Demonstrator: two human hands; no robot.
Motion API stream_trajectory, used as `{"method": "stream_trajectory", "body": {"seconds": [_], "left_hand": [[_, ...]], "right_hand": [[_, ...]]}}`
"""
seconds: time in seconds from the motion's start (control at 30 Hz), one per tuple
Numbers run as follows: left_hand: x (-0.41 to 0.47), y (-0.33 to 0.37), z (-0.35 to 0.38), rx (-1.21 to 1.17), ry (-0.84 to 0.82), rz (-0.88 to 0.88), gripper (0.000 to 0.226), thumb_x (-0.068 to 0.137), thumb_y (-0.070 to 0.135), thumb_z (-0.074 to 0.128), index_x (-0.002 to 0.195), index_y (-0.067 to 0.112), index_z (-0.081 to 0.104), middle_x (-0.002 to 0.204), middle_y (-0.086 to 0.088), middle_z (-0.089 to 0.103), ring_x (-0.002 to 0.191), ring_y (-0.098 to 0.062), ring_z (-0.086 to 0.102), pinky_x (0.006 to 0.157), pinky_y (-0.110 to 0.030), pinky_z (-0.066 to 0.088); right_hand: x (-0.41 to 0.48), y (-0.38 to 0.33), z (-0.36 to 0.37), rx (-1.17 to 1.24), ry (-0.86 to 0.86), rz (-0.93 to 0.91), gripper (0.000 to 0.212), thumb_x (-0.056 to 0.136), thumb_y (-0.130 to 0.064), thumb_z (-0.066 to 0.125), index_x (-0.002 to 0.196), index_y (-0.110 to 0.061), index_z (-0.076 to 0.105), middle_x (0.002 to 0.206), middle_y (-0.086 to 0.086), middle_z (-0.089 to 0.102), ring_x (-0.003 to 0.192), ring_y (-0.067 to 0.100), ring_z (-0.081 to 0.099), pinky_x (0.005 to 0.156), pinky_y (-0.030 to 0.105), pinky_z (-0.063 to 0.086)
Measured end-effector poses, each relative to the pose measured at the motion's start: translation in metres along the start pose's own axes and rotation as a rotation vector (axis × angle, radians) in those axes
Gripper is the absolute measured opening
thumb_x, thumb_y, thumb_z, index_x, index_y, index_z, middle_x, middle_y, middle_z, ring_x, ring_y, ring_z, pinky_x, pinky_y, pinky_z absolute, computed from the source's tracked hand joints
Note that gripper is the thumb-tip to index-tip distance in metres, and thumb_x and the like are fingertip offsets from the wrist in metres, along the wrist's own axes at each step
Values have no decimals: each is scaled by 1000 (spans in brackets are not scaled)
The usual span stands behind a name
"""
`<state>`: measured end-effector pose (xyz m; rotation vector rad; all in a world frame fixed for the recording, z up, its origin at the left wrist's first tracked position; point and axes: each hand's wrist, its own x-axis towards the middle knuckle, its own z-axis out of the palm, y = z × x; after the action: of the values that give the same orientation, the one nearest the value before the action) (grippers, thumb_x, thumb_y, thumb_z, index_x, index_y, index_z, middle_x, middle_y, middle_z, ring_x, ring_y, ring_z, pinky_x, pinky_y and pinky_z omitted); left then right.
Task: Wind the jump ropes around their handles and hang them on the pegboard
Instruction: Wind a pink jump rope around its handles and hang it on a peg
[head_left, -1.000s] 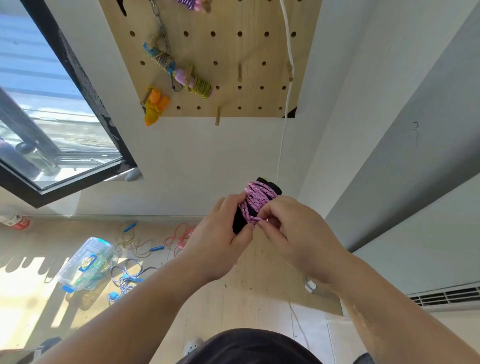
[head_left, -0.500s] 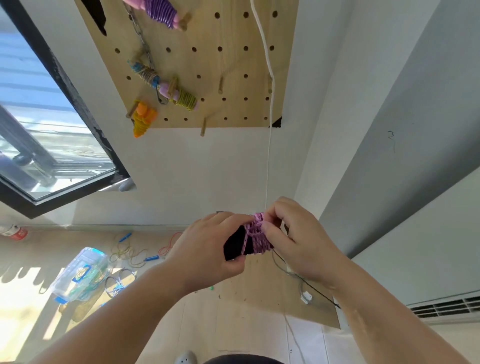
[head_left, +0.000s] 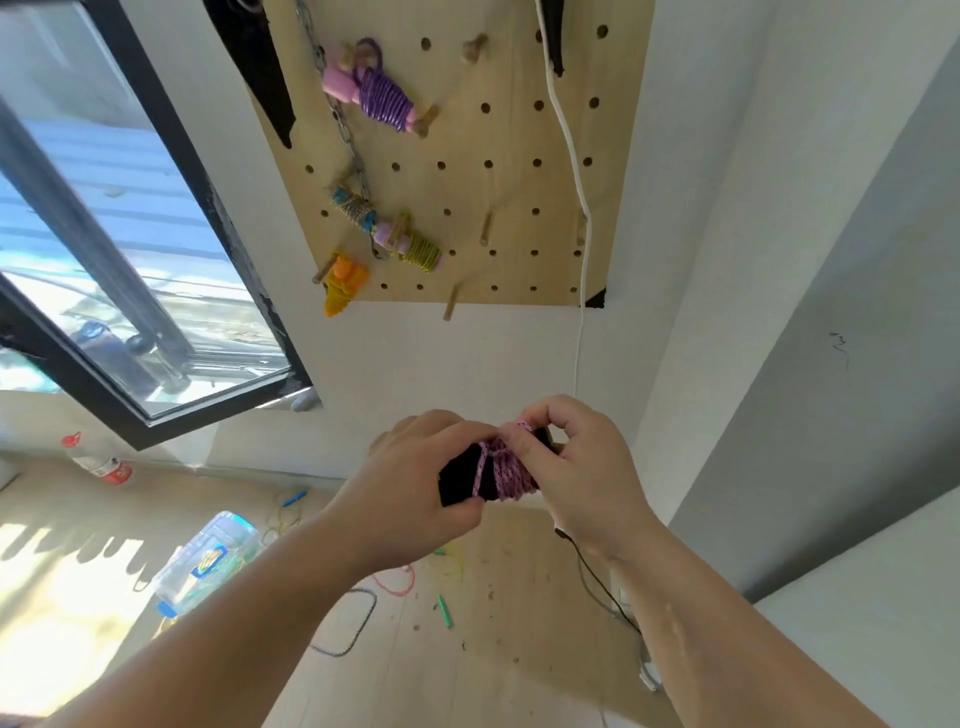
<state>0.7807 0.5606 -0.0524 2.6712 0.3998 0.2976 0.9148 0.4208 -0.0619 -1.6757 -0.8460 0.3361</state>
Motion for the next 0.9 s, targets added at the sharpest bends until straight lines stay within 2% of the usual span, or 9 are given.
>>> {"method": "stream_trajectory", "body": {"seconds": [0.1, 0.27, 0.4, 0.47, 0.5, 0.6, 0.67, 0.8, 0.9], "left_hand": [[-3, -13, -4, -26, 11, -59, 57, 75, 35, 65, 129, 46, 54, 112, 28, 52, 107, -3, 51, 96, -32, 45], [12, -41, -10, -202, 89, -114, 20, 95, 31, 66, 115, 36, 69, 108, 28, 60, 109, 7, 53, 93, -17, 40], [35, -74, -16, -220, 121, -109, 16, 93, 28, 71, 108, 30, 73, 102, 22, 65, 102, 6, 54, 82, -5, 36], [51, -96, -19, -235, 141, -101, 15, 91, 25, 73, 105, 26, 75, 101, 19, 67, 100, 4, 56, 80, -3, 38], [60, -108, -20, -245, 145, -101, 14, 90, 24, 73, 104, 26, 76, 100, 19, 67, 99, 3, 57, 80, -5, 40], [95, -146, -29, -330, 135, -115, 12, 91, 23, 71, 102, 25, 76, 100, 17, 69, 94, 2, 62, 85, -24, 52], [121, -171, -39, -399, 109, -123, 9, 93, 22, 70, 99, 24, 76, 97, 16, 70, 89, 0, 66, 82, -29, 56], [165, -209, -60, -431, 80, -53, 11, 95, 15, 67, 91, 22, 74, 82, 25, 67, 80, 5, 65, 67, -8, 46], [195, -227, -68, -448, 60, 4, 9, 95, 15, 67, 90, 20, 72, 83, 23, 66, 79, 6, 63, 65, -7, 44]], "right_hand": [[8, -2, 19, -48, 2, -9, 16, 92, -31, 72, 78, -25, 66, 82, -8, 66, 81, 11, 63, 75, 36, 54], [31, -3, 42, -81, 14, -33, 16, 91, -29, 74, 77, -24, 68, 79, -10, 66, 80, 8, 62, 71, 29, 51], [64, -2, 61, -58, -14, -52, 15, 89, -24, 76, 76, -22, 69, 76, -9, 66, 78, 11, 62, 70, 33, 53], [84, 0, 73, -85, -27, -68, 14, 88, -23, 77, 77, -21, 69, 77, -8, 67, 79, 11, 63, 70, 33, 53], [94, 1, 80, -95, -31, -73, 13, 88, -22, 77, 77, -21, 70, 77, -8, 67, 79, 12, 63, 71, 34, 53], [131, 4, 103, -98, -16, -53, 12, 88, -20, 77, 78, -22, 71, 80, -7, 69, 81, 12, 65, 73, 39, 55], [157, 6, 117, -98, 5, -25, 8, 89, -21, 77, 81, -20, 73, 84, -6, 70, 82, 13, 67, 75, 43, 57], [203, 3, 134, -124, 19, 23, 2, 87, -20, 77, 87, -20, 75, 89, -6, 72, 88, 20, 70, 78, 51, 58], [229, -1, 137, -181, 49, 57, 2, 90, -17, 76, 90, -19, 76, 90, -5, 72, 87, 16, 69, 76, 45, 59]]}}
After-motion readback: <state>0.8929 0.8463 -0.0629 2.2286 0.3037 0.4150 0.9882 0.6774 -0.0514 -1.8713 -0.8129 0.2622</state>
